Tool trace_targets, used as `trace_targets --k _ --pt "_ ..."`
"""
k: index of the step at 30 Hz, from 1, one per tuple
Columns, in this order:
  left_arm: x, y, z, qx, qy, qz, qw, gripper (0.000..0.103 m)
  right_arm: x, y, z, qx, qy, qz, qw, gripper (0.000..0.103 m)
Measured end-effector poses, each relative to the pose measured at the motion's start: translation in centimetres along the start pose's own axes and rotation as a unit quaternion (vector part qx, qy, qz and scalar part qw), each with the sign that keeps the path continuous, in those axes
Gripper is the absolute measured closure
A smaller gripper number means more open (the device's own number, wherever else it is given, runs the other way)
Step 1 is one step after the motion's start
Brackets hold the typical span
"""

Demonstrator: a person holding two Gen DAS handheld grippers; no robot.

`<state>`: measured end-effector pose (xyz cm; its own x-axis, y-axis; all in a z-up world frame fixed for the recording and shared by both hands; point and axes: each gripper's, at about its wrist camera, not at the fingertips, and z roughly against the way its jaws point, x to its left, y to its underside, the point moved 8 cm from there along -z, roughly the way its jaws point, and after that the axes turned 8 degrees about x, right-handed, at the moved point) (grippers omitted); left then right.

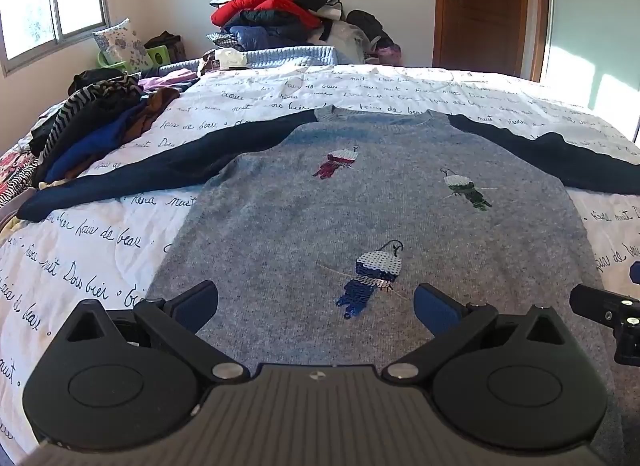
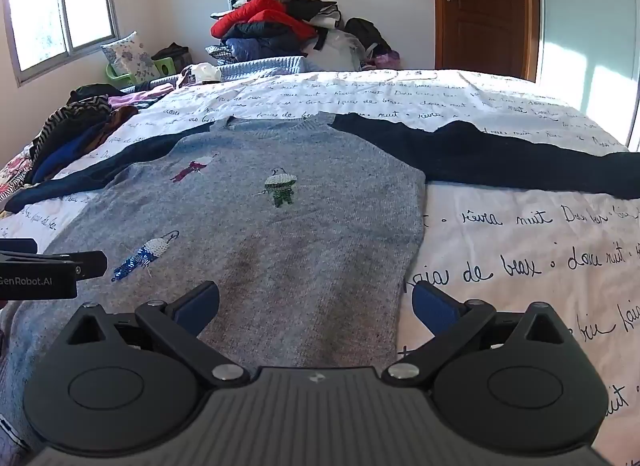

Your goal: Fold small clothes

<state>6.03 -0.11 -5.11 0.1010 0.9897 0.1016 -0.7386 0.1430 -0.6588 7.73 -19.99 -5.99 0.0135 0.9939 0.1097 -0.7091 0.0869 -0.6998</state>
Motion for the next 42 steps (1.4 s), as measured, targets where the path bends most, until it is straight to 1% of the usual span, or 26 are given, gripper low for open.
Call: trace_targets --k 2,7,8,9,10,12,13,14,17,20,22,24,30,33,34,37,42 --pt "-0.1 -0.1 0.1 -0.004 0.002 -0.004 1.0000 0.000 -0.1 -0.1 0.1 0.000 0.002 0.000 1.000 0.000" --pt "-0.7 0.1 0.0 0.005 0.022 -0.009 0.9997 0.000 -0.5 0.1 -0.2 0.002 0.001 -0.005 1.000 0.000" --pt "-1.0 0.1 0.1 0.001 0.021 -0.009 0.9997 0.000 -0.5 0.2 -0.2 0.003 0.001 -0.006 1.000 0.000" --pt "-0.4 0.1 0.0 0.004 0.022 0.005 0.9997 0.000 -0.6 0.3 -0.2 0.003 0.001 -0.006 1.000 0.000" --pt "-0.2 0.4 0.2 -0.005 0.018 0.006 0.9998 0.000 -0.6 0.5 -0.2 0.003 0.000 -0.006 1.000 0.000" --pt "-0.4 0.4 0.4 -0.011 0.013 0.000 0.9999 0.000 -0.6 0.9 -0.3 0.002 0.000 -0.006 1.000 0.000" --pt "-0.5 0.4 0.4 -0.012 0.014 0.001 0.9998 0.000 -0.5 0.4 -0.2 0.005 0.000 -0.003 1.000 0.000" --pt "-0.5 0.4 0.5 -0.012 0.021 0.003 0.9997 0.000 -0.5 0.4 -0.1 0.004 0.000 -0.003 1.000 0.000" --pt "-0.5 0.6 -0.2 0.004 0.042 0.013 0.9990 0.000 -0.6 0.3 -0.3 0.006 -0.001 -0.001 1.000 0.000" --pt "-0.1 0.9 -0.5 0.009 0.047 0.029 0.9984 0.000 -0.6 0.4 -0.3 0.007 -0.001 0.000 1.000 0.000" --pt "0.0 0.9 -0.4 0.007 0.053 0.029 0.9981 0.000 -0.6 0.5 -0.3 0.008 -0.001 0.000 1.000 0.000" --pt "-0.3 0.8 -0.3 0.005 0.061 0.017 0.9980 0.000 -0.6 0.6 -0.4 0.010 -0.001 -0.001 1.000 0.000" --pt "-1.0 0.9 -0.4 0.002 0.058 -0.004 0.9983 0.000 -0.9 0.8 -0.7 0.016 -0.001 -0.003 1.000 0.000" --pt "-1.4 0.9 -0.2 -0.011 0.056 -0.024 0.9981 0.000 -1.0 0.7 -0.6 0.013 -0.002 -0.004 1.000 0.000" --pt "-1.6 0.9 -0.2 -0.016 0.051 -0.032 0.9981 0.000 -1.1 0.7 -0.6 0.013 -0.001 -0.003 1.000 0.000" --pt "-1.9 0.9 0.0 -0.031 0.021 -0.047 0.9982 0.000 -1.1 0.7 -0.8 0.015 -0.001 -0.004 1.000 0.000" --pt "-1.9 0.8 -0.5 -0.018 -0.014 -0.050 0.9985 0.000 -0.9 0.8 -0.7 0.012 -0.004 0.003 1.000 0.000"
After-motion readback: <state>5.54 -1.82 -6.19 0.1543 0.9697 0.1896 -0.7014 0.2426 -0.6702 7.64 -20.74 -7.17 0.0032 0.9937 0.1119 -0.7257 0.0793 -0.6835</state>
